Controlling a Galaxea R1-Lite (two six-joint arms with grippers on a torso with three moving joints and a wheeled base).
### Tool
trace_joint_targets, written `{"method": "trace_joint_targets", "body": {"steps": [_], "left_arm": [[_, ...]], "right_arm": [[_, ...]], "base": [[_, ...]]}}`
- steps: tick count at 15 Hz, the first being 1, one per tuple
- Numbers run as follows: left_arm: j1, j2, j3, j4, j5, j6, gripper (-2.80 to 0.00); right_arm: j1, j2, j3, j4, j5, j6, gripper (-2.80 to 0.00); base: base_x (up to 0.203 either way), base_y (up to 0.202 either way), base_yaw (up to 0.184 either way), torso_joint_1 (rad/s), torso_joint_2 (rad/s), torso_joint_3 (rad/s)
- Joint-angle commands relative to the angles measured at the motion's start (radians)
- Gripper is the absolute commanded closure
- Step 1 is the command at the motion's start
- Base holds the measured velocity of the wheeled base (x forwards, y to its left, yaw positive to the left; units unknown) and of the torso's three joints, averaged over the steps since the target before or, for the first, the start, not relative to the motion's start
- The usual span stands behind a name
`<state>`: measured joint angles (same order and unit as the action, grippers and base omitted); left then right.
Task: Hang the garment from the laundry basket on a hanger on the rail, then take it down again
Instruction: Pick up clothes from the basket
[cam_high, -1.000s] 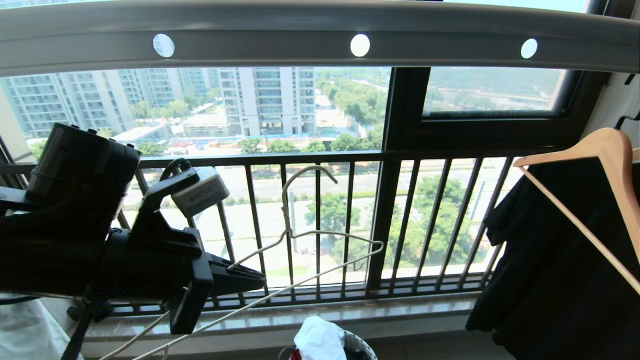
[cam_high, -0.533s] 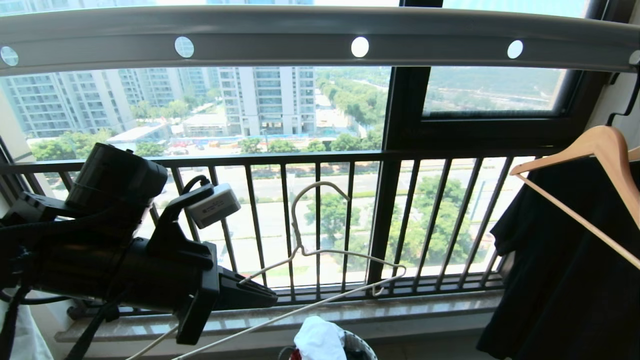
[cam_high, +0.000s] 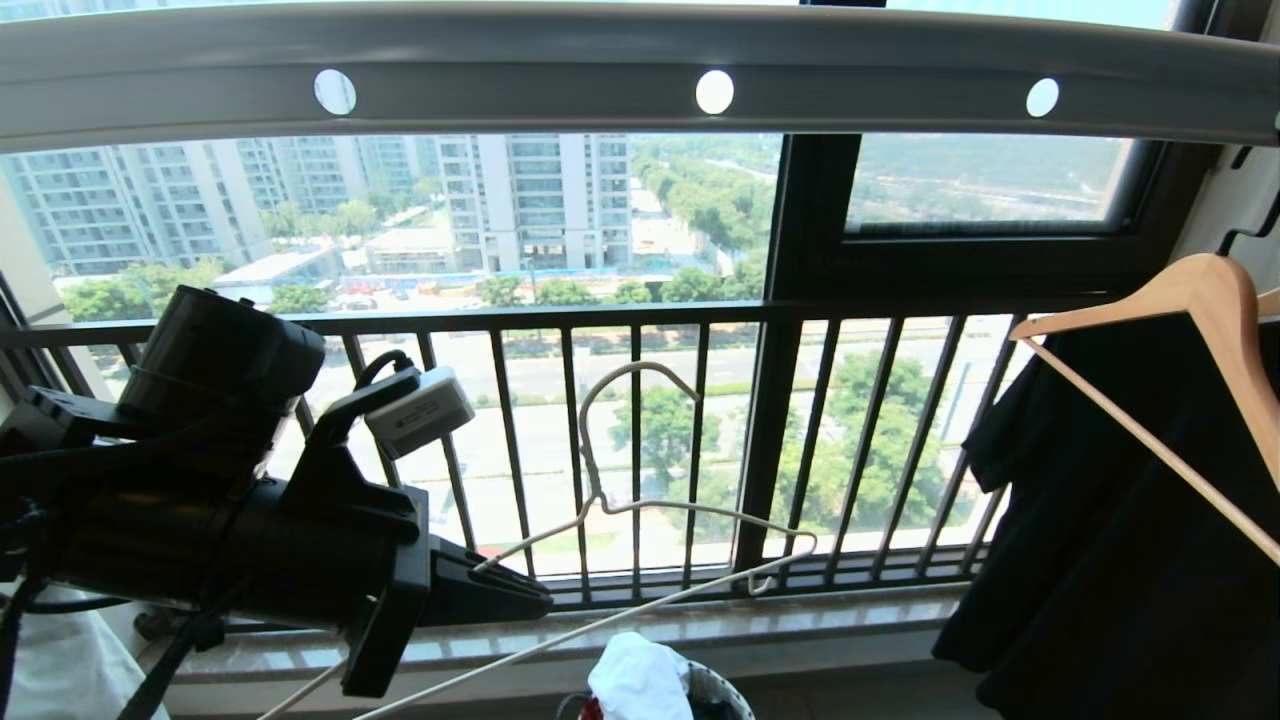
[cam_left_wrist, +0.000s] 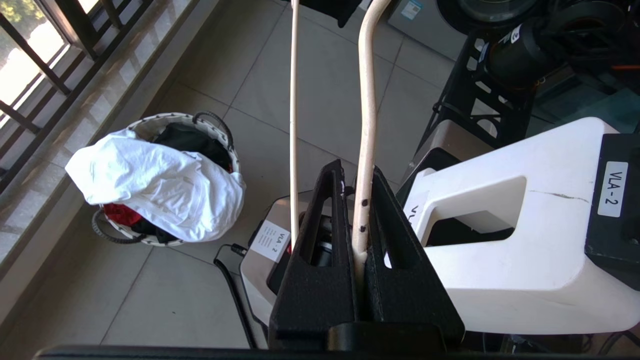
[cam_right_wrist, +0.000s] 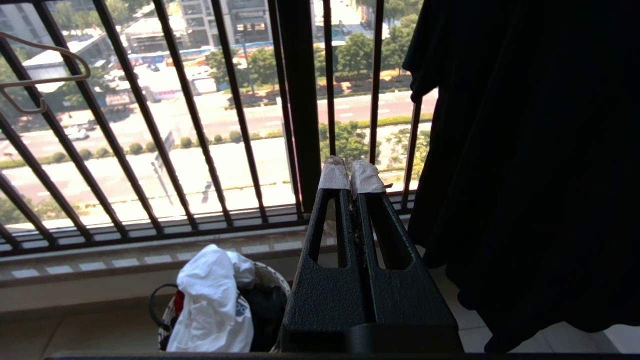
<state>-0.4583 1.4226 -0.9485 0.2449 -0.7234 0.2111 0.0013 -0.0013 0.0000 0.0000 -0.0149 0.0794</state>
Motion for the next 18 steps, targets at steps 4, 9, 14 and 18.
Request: {"method": "trace_joint_targets", "body": {"steps": [4, 9, 14, 18], "left_arm": [[0.001, -0.002, 0.001, 0.001, -0.004, 0.002, 0.00], [0.000, 0.003, 0.002, 0.001, -0.004, 0.004, 0.00], [0.001, 0.004, 0.002, 0.001, -0.004, 0.004, 0.00], [0.000, 0.009, 0.004, 0.001, -0.004, 0.006, 0.00]], "right_arm": [[0.000, 0.001, 0.002, 0.000, 0.000, 0.000, 0.00], [0.000, 0.001, 0.002, 0.000, 0.000, 0.000, 0.00], [0.000, 0.001, 0.002, 0.000, 0.001, 0.000, 0.00], [0.000, 0.001, 0.002, 0.000, 0.000, 0.000, 0.00]], "base": [[0.000, 0.000, 0.000, 0.000, 0.00, 0.000], [0.000, 0.000, 0.000, 0.000, 0.00, 0.000], [0.000, 0.000, 0.000, 0.000, 0.00, 0.000], [0.000, 0.000, 0.000, 0.000, 0.00, 0.000]]}}
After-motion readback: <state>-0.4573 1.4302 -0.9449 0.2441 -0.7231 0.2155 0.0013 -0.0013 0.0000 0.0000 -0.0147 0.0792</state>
